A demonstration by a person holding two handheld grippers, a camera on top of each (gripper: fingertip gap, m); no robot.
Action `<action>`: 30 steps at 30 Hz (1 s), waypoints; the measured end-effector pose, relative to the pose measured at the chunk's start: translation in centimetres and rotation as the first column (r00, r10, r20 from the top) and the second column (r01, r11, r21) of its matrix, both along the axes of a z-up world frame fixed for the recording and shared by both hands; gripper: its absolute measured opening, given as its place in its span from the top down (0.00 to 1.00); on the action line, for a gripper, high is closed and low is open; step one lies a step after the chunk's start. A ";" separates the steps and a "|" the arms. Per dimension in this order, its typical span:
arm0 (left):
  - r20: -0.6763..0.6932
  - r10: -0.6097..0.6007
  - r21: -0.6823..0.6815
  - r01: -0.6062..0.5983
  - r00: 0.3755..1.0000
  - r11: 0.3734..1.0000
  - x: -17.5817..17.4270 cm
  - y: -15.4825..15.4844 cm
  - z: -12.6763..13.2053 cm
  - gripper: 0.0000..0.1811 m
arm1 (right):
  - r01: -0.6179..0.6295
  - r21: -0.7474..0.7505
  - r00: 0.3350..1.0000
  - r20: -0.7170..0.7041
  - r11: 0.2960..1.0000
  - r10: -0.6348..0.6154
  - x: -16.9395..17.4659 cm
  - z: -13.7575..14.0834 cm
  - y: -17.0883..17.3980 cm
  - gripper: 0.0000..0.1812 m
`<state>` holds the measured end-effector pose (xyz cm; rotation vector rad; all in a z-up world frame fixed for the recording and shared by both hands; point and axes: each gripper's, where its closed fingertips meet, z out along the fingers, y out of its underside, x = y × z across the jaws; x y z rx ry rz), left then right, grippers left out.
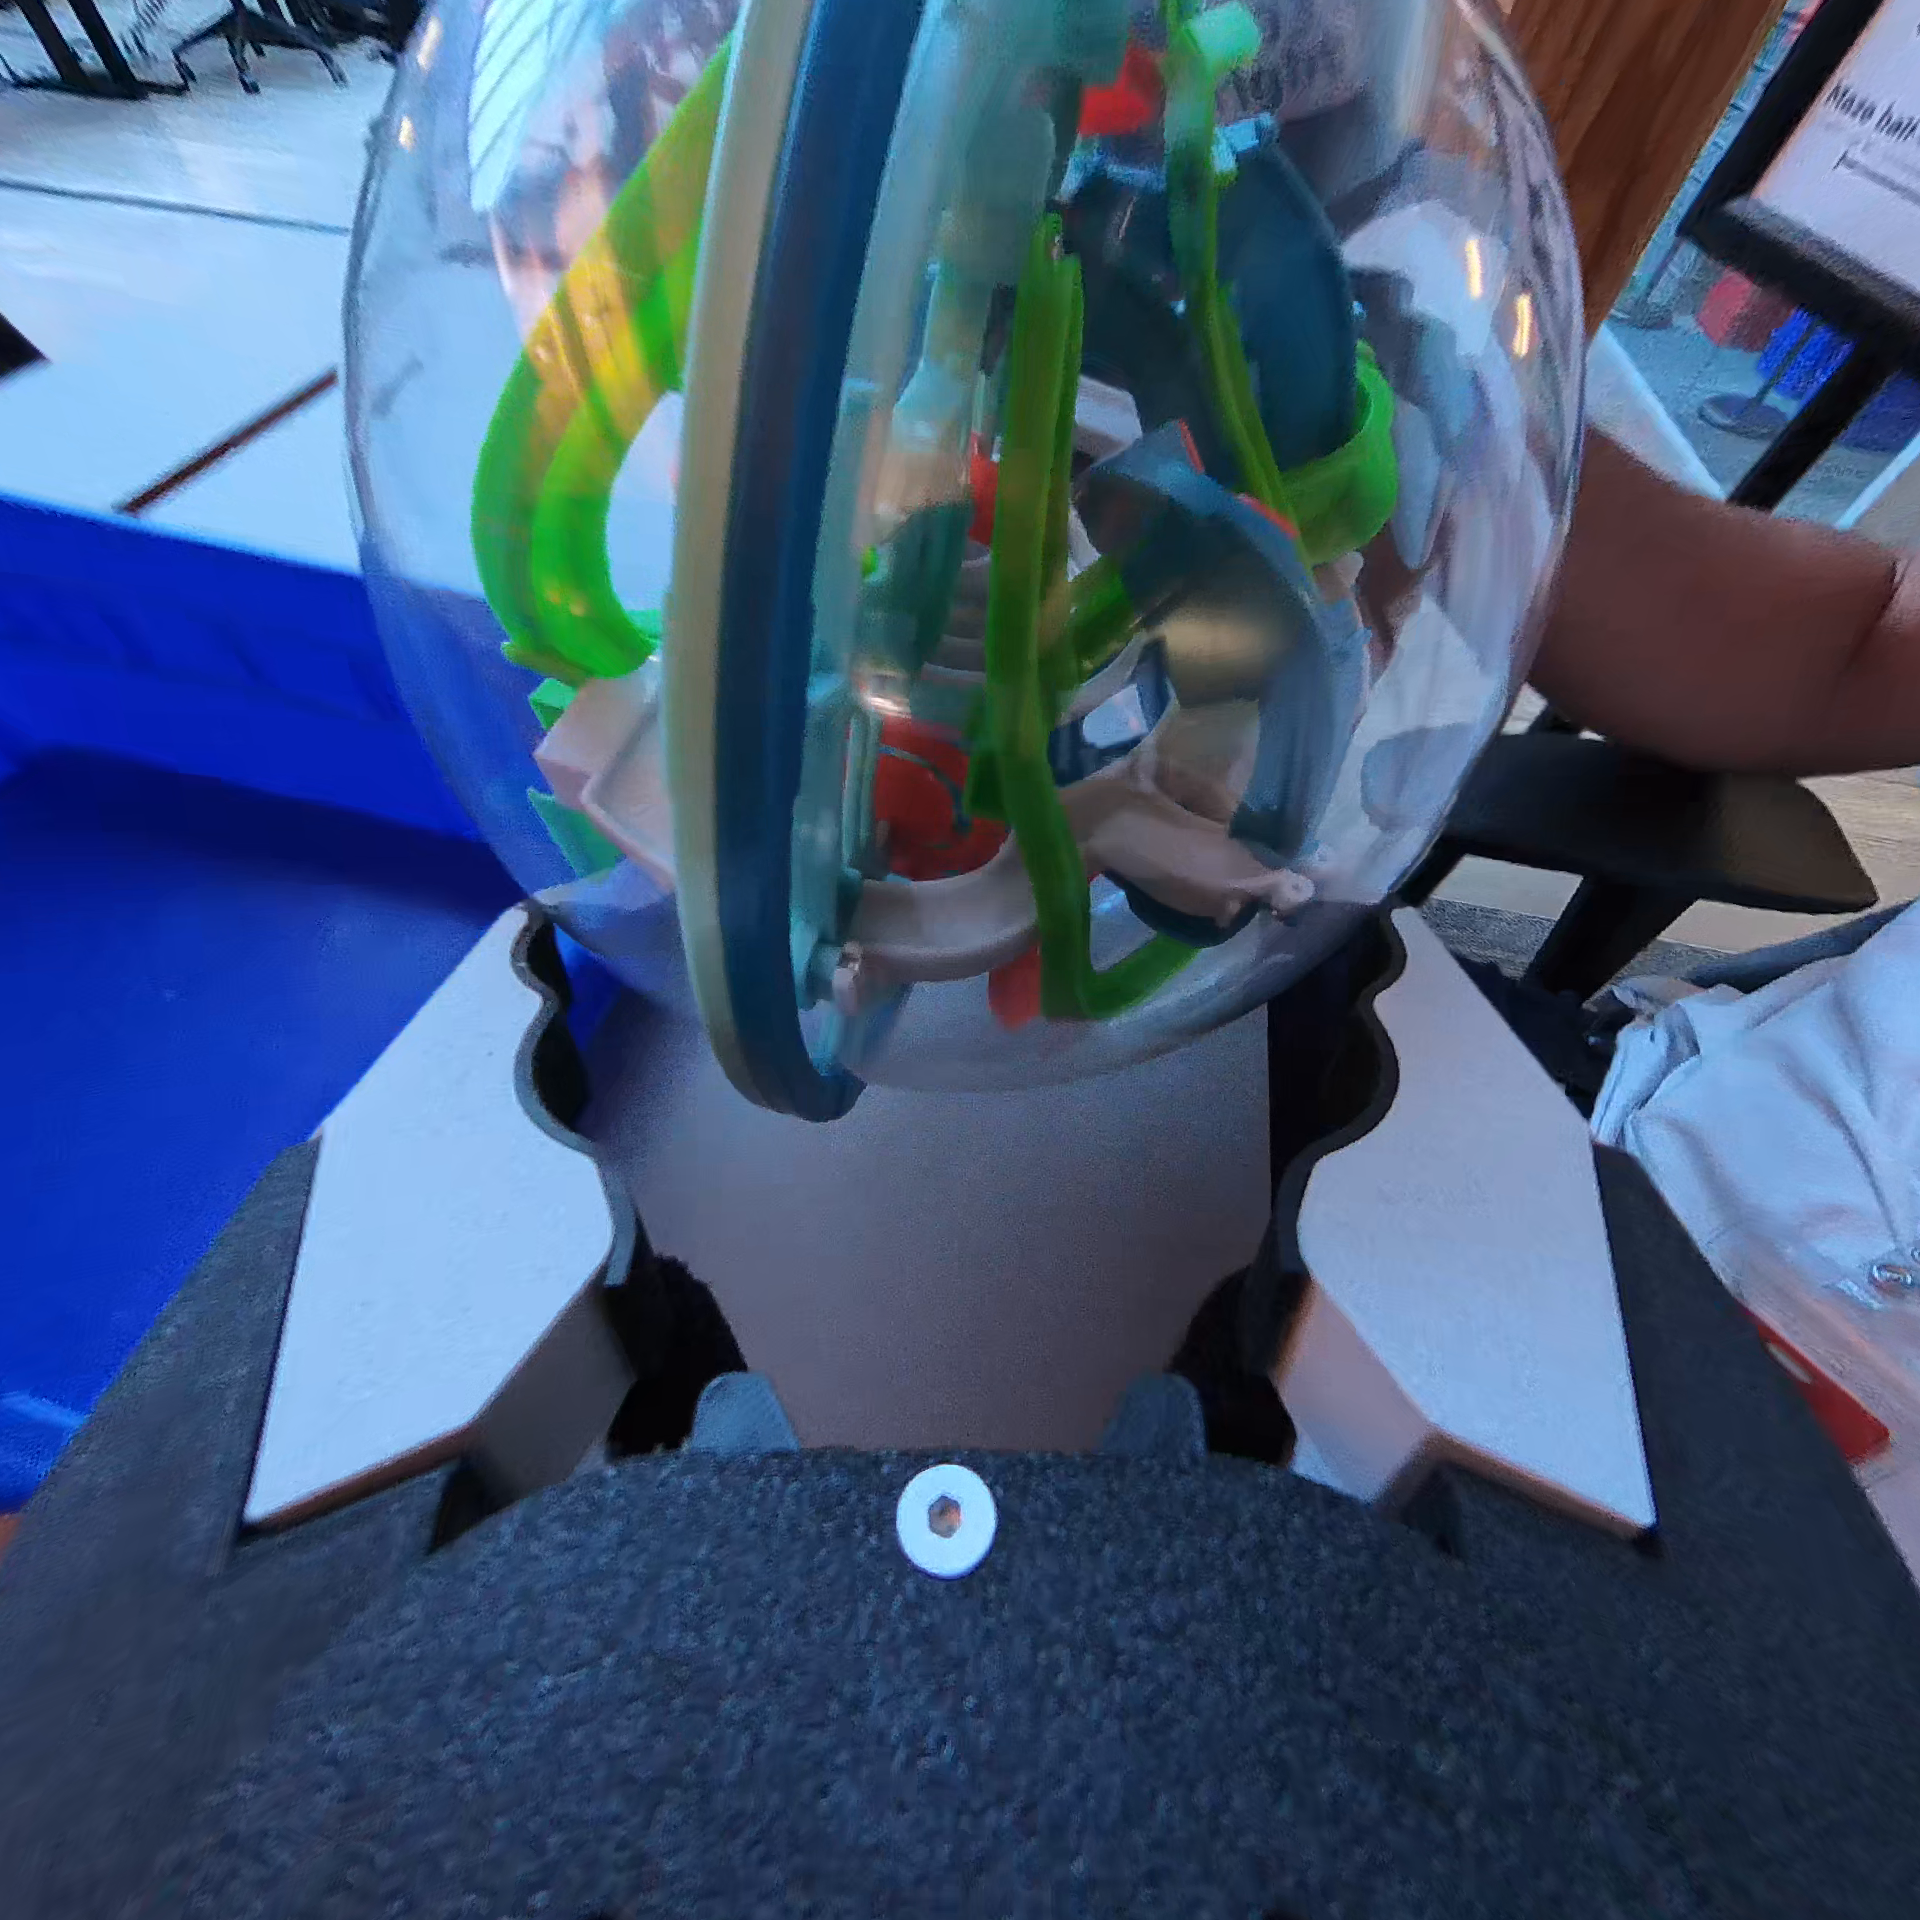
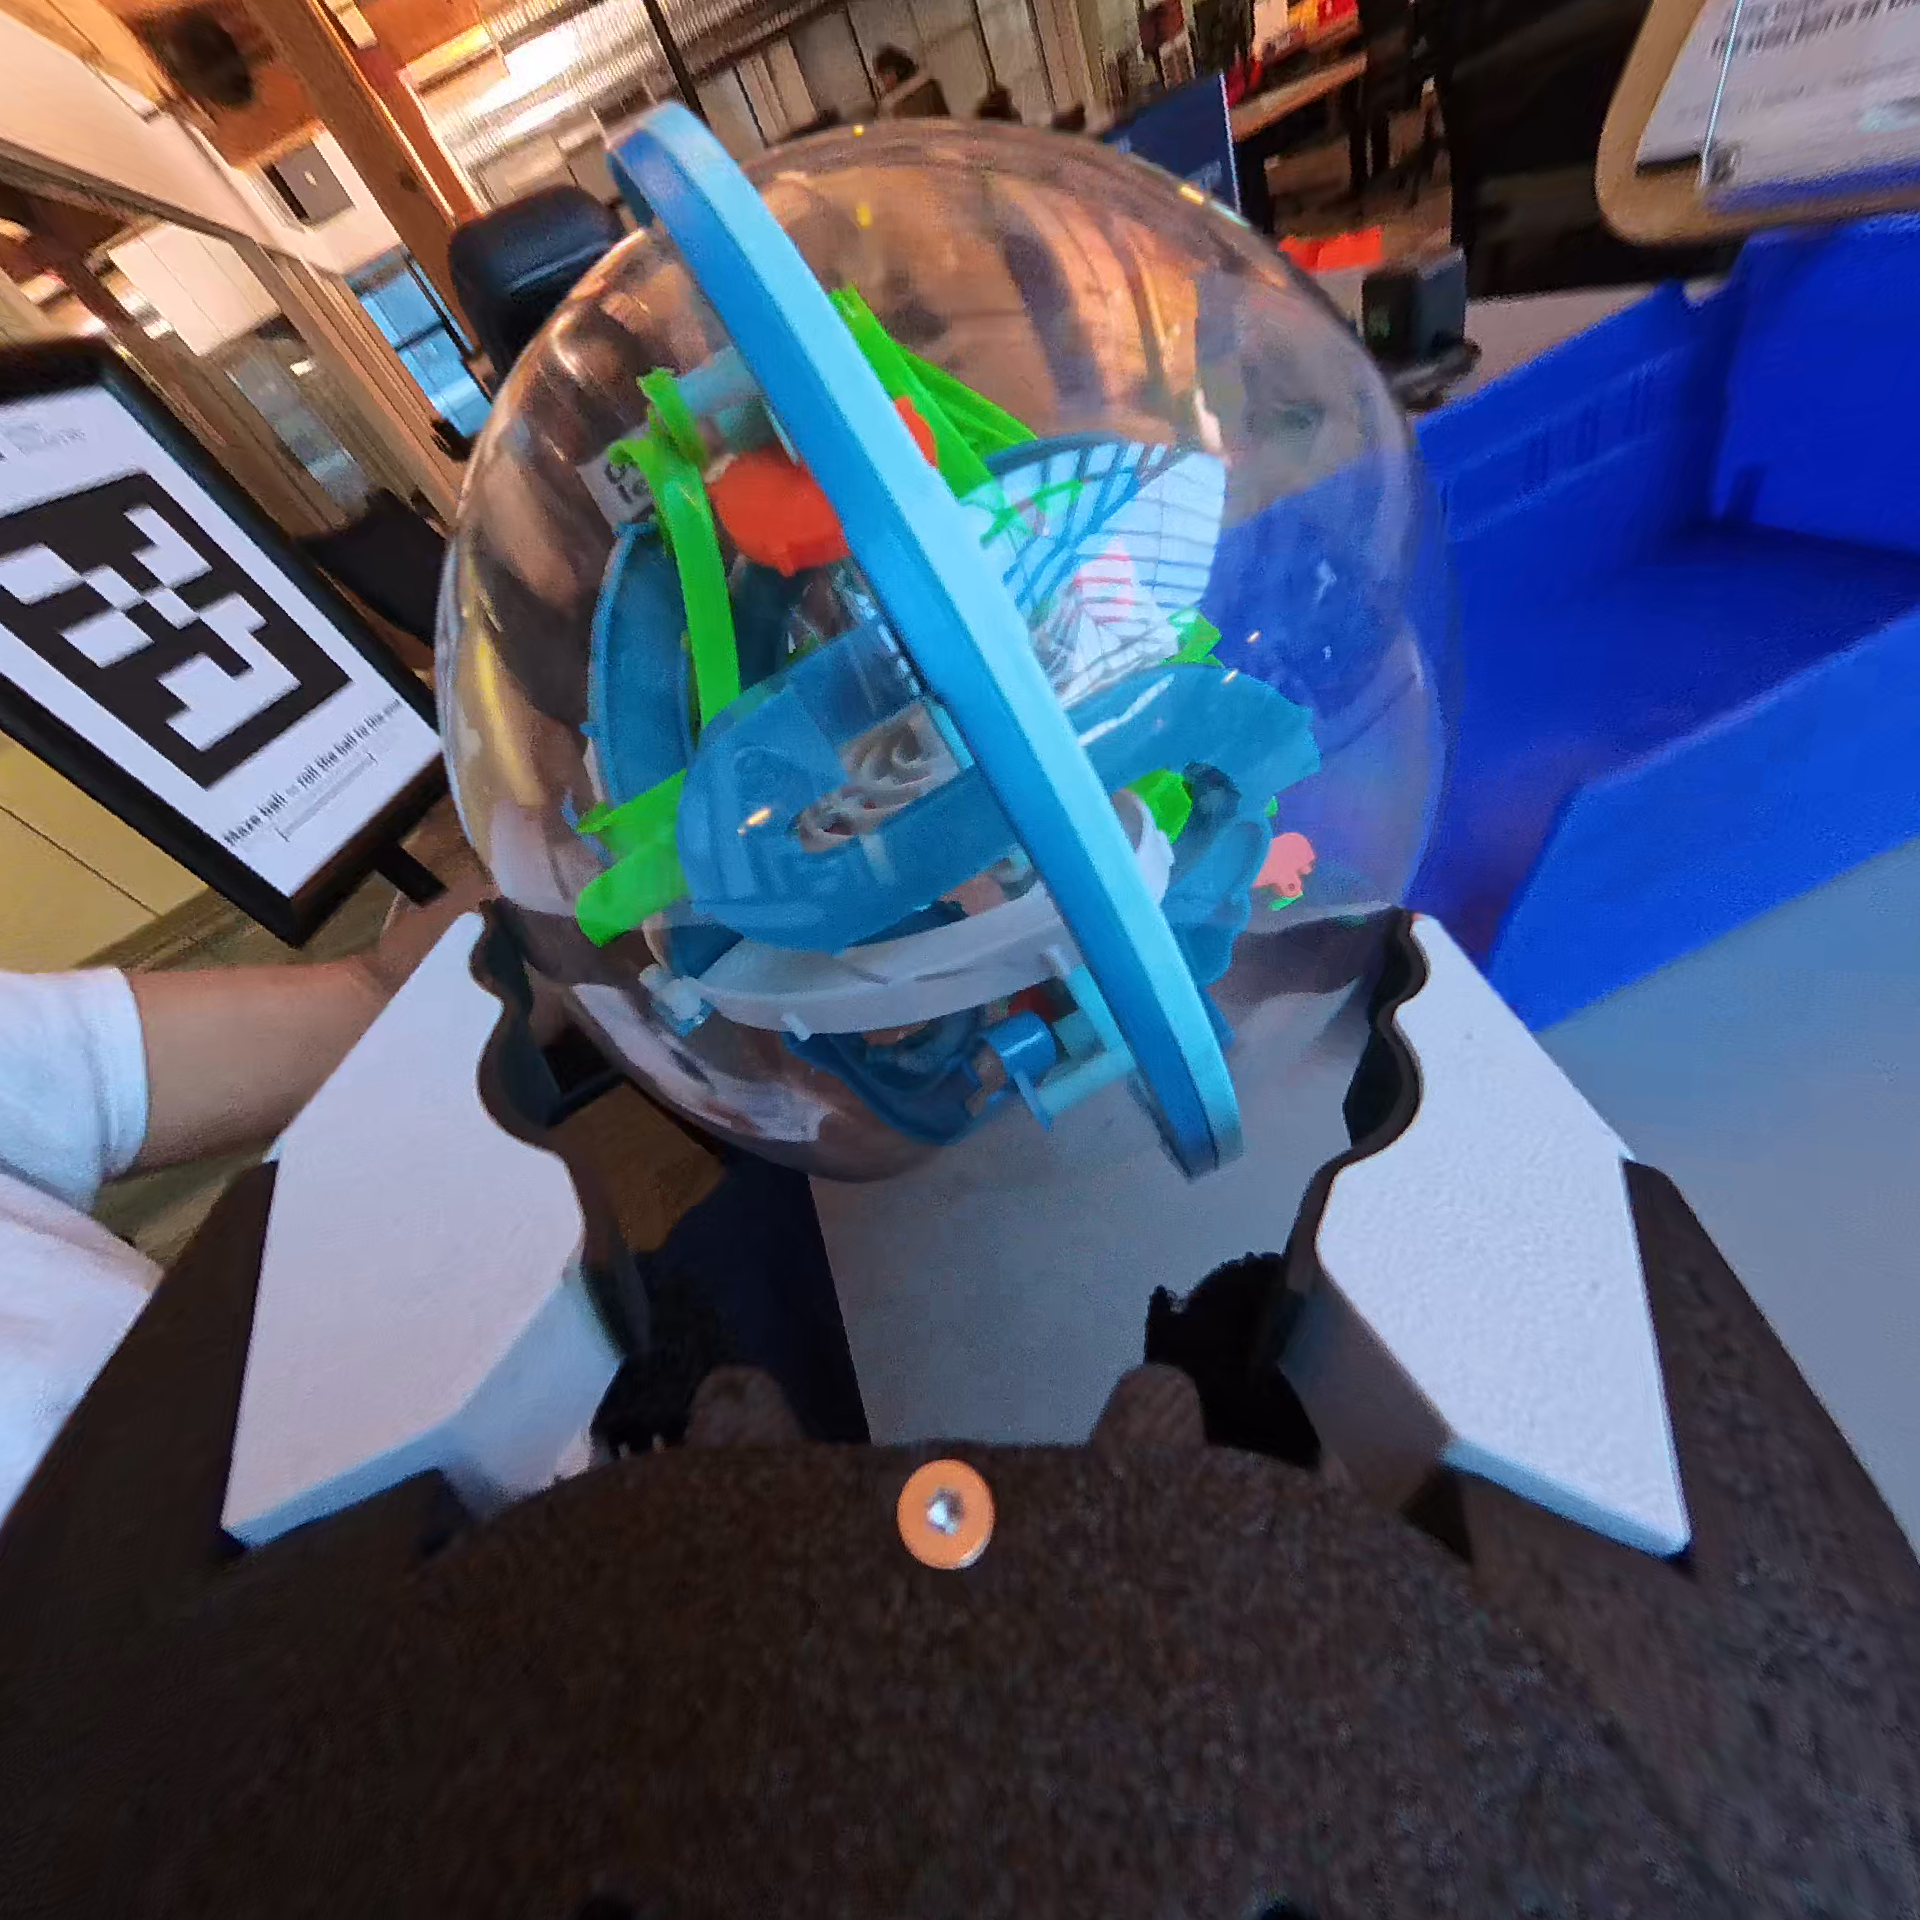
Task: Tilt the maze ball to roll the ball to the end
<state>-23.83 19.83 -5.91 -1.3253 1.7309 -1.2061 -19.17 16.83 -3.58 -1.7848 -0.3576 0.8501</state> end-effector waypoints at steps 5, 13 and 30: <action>0.088 0.027 0.131 -0.038 0.996 0.991 -1.2 0.4 5.2 0.22 | -0.036 0.144 0.999 0.042 0.989 0.030 -1.3 4.8 0.3 0.15; 0.169 0.033 0.334 -0.089 0.985 0.938 -4.0 -0.4 9.4 0.21 | -0.091 0.297 0.972 0.233 0.951 0.020 -4.2 9.3 -1.0 0.15; 0.154 0.039 0.327 -0.088 0.987 0.941 -4.7 -0.7 9.8 0.21 | -0.079 0.304 0.980 0.199 0.949 0.018 -4.9 9.8 -1.2 0.15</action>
